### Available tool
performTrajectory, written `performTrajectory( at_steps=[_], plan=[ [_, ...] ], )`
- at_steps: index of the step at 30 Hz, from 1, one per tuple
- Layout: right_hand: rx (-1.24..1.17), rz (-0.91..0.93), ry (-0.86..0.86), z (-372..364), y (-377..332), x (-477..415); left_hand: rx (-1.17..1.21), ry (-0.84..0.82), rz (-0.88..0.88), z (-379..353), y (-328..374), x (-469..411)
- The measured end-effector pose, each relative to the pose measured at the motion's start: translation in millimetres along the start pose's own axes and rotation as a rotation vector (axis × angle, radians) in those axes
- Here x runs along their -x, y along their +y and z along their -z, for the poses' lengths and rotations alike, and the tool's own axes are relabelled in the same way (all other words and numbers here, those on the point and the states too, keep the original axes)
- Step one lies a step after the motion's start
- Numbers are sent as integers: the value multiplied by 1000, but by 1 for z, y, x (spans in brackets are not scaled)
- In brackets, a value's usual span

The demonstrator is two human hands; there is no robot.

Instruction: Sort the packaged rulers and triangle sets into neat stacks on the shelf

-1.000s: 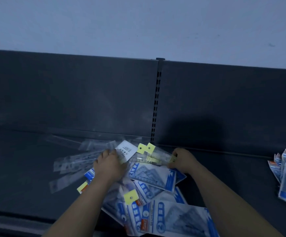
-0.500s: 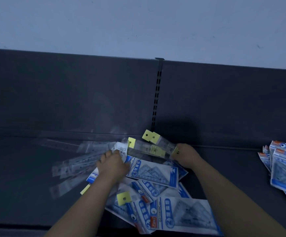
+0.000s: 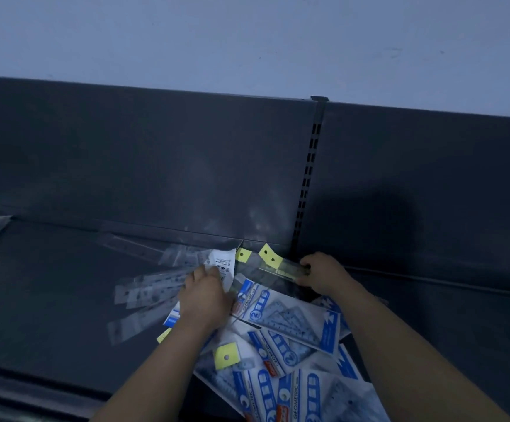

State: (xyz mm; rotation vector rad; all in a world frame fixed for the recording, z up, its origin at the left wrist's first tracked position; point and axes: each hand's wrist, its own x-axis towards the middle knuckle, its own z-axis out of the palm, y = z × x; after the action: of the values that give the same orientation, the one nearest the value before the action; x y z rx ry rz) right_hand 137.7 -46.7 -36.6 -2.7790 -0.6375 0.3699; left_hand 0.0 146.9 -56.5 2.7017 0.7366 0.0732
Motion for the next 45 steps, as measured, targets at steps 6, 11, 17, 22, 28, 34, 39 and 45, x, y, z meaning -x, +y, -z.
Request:
performTrajectory(
  at_steps=[6,11,17,22,28,34,39,45],
  plan=[
    [-64,-116,-93,3,7,6,-211,-24,-262,-2,24,-2],
    [-120,-188,-184,4,24,20,-452,-114,-190,5,30,-15],
    [-228,-206,-69,12,34,36,-345,-235,-254,0,36,-19],
    [-334,-132,21,17,34,45,-186,-227,-256,-6,42,-21],
    [-346,-167,-16,21,34,56,331,-63,-114,3,33,-25],
    [-241,-179,-65,4,8,55,421,-14,-74,10,30,-22],
    [-202,-164,-24,-7,3,49,491,-37,-57,10,31,-19],
    [-210,-212,-125,-4,8,44,613,85,-13,14,29,-17]
  ],
)
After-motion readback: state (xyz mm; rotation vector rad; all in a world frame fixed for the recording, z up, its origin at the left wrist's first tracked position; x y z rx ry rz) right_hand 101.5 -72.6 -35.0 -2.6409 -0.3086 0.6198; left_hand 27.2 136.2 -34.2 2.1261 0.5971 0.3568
